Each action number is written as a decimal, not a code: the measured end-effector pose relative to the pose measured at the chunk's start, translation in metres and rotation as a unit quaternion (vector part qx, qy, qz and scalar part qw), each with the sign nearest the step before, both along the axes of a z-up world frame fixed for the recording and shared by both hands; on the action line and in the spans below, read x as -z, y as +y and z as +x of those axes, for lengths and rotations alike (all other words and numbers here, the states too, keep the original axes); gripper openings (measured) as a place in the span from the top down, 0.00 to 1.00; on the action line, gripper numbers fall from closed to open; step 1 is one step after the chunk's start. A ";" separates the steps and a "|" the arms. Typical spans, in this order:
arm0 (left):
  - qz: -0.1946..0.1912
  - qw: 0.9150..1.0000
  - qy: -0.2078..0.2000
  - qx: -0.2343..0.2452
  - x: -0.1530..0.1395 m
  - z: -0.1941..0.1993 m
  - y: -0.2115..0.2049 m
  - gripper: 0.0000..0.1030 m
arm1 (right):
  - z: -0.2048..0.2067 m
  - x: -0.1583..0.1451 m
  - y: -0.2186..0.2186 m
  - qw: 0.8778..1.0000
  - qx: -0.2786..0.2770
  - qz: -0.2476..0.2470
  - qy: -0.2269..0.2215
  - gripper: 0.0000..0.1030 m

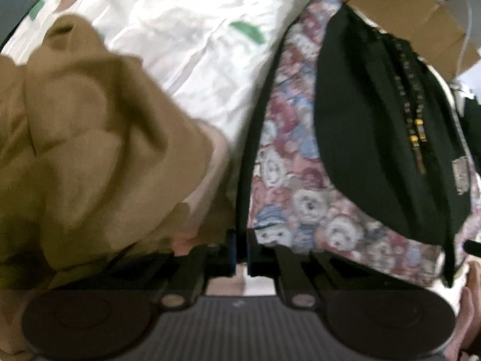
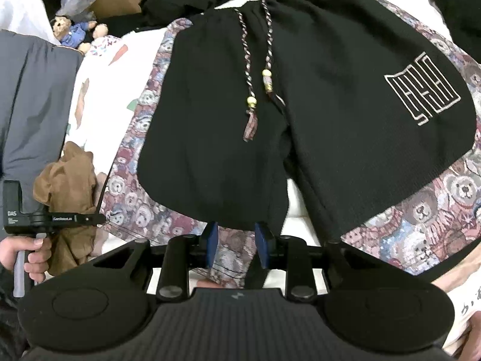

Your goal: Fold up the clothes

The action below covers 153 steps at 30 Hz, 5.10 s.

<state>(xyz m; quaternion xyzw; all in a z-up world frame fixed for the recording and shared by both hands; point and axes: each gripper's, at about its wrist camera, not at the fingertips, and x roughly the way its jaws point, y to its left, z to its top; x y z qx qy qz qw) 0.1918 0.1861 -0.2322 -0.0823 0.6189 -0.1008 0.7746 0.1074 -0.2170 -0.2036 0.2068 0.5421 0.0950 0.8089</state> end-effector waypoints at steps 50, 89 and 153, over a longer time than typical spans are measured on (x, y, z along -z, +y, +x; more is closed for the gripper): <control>-0.157 0.985 -0.045 0.058 -0.121 0.024 -0.121 0.95 | 0.044 -0.038 0.151 0.980 -0.095 -0.059 -0.166 0.47; -0.150 0.984 -0.099 0.019 -0.151 0.027 -0.156 0.54 | 0.045 -0.065 0.069 0.976 -0.014 -0.088 -0.197 0.97; -0.062 0.997 0.052 -0.005 -0.035 -0.026 -0.301 0.39 | -0.025 -0.032 -0.262 0.942 0.293 -0.004 -0.165 0.97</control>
